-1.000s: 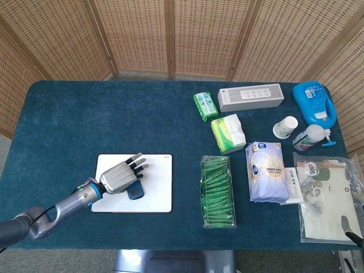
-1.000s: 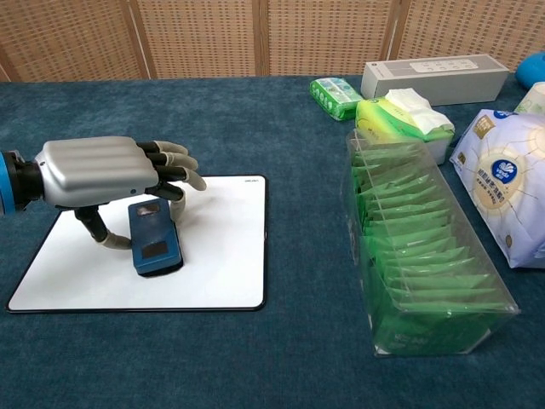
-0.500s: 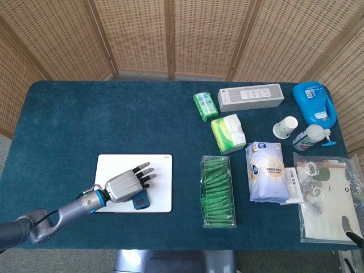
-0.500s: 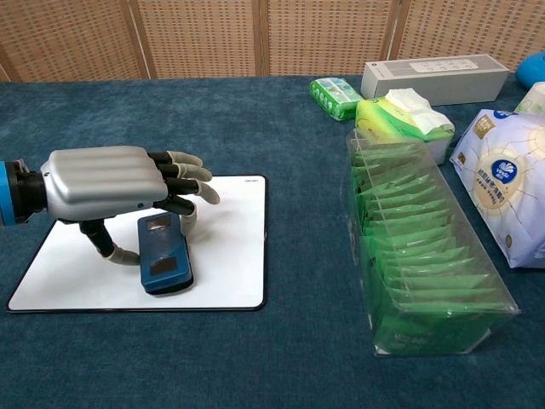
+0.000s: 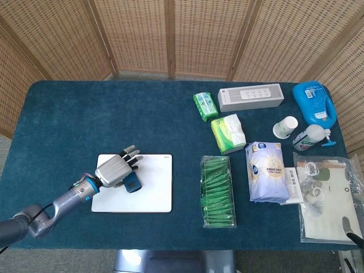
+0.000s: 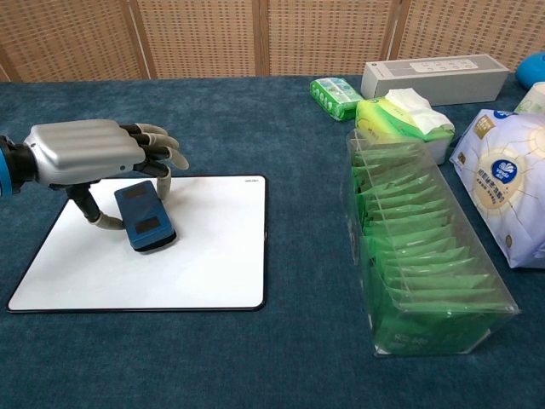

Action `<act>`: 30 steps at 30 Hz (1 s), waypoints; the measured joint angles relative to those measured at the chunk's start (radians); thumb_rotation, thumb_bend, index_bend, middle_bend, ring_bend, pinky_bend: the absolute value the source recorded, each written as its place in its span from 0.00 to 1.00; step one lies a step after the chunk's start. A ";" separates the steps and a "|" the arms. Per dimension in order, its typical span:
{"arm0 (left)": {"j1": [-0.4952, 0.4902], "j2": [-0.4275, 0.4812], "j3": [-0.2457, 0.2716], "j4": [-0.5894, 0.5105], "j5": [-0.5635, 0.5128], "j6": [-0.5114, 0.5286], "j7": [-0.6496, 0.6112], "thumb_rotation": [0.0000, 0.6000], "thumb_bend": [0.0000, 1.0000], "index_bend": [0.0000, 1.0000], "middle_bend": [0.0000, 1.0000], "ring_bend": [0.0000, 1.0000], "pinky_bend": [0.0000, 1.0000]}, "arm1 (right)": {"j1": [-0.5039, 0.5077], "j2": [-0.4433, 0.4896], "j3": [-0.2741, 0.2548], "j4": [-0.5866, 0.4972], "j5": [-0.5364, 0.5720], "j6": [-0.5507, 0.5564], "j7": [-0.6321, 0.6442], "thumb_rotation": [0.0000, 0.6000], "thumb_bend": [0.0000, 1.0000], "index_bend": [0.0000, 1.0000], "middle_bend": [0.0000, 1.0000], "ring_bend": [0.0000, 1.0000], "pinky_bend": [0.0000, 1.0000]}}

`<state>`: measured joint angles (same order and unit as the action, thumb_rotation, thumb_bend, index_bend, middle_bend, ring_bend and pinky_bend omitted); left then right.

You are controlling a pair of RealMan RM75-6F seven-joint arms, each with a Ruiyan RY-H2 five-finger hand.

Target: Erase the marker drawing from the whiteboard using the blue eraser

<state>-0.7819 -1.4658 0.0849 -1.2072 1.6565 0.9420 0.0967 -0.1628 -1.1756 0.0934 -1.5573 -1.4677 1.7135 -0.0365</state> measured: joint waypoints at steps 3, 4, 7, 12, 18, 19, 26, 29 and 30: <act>0.000 -0.003 0.003 0.001 0.004 -0.001 -0.002 1.00 0.29 0.73 0.16 0.00 0.00 | 0.000 -0.001 0.000 0.001 0.000 0.000 0.000 1.00 0.32 0.25 0.21 0.04 0.11; 0.000 -0.004 0.005 -0.001 0.008 0.000 -0.002 1.00 0.29 0.73 0.16 0.00 0.00 | 0.000 -0.001 0.000 0.002 0.000 0.000 0.000 1.00 0.32 0.25 0.21 0.04 0.11; -0.002 -0.009 0.013 -0.008 0.024 0.002 -0.004 1.00 0.29 0.73 0.16 0.00 0.00 | -0.001 -0.001 0.000 0.002 0.002 -0.001 0.000 1.00 0.32 0.25 0.21 0.04 0.11; -0.009 -0.014 0.029 -0.037 0.064 0.014 -0.007 1.00 0.29 0.73 0.16 0.00 0.00 | -0.001 0.000 0.002 0.000 0.003 0.000 -0.003 1.00 0.32 0.25 0.21 0.04 0.11; -0.022 -0.014 0.054 -0.106 0.118 0.030 -0.020 1.00 0.29 0.73 0.16 0.00 0.00 | -0.001 0.000 0.003 0.000 0.003 0.001 -0.003 1.00 0.32 0.25 0.21 0.04 0.11; -0.024 -0.014 0.055 -0.112 0.122 0.032 -0.022 1.00 0.29 0.73 0.16 0.00 0.00 | -0.001 0.000 0.003 0.000 0.003 0.001 -0.003 1.00 0.32 0.25 0.21 0.04 0.11; -0.029 -0.018 0.037 -0.112 0.127 0.057 -0.010 1.00 0.29 0.73 0.16 0.00 0.00 | -0.002 -0.002 0.003 0.005 0.005 0.001 0.001 1.00 0.32 0.25 0.21 0.04 0.11; -0.029 -0.021 0.027 -0.099 0.111 0.052 -0.016 1.00 0.29 0.73 0.16 0.00 0.00 | -0.003 -0.003 0.004 0.008 0.007 0.000 0.004 1.00 0.32 0.25 0.21 0.04 0.11; -0.029 -0.022 0.025 -0.095 0.107 0.049 -0.016 1.00 0.29 0.73 0.16 0.00 0.00 | -0.003 -0.004 0.004 0.009 0.007 0.000 0.005 1.00 0.32 0.25 0.21 0.04 0.11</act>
<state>-0.8114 -1.4875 0.1102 -1.3018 1.7636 0.9913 0.0808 -0.1656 -1.1794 0.0972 -1.5487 -1.4607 1.7135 -0.0314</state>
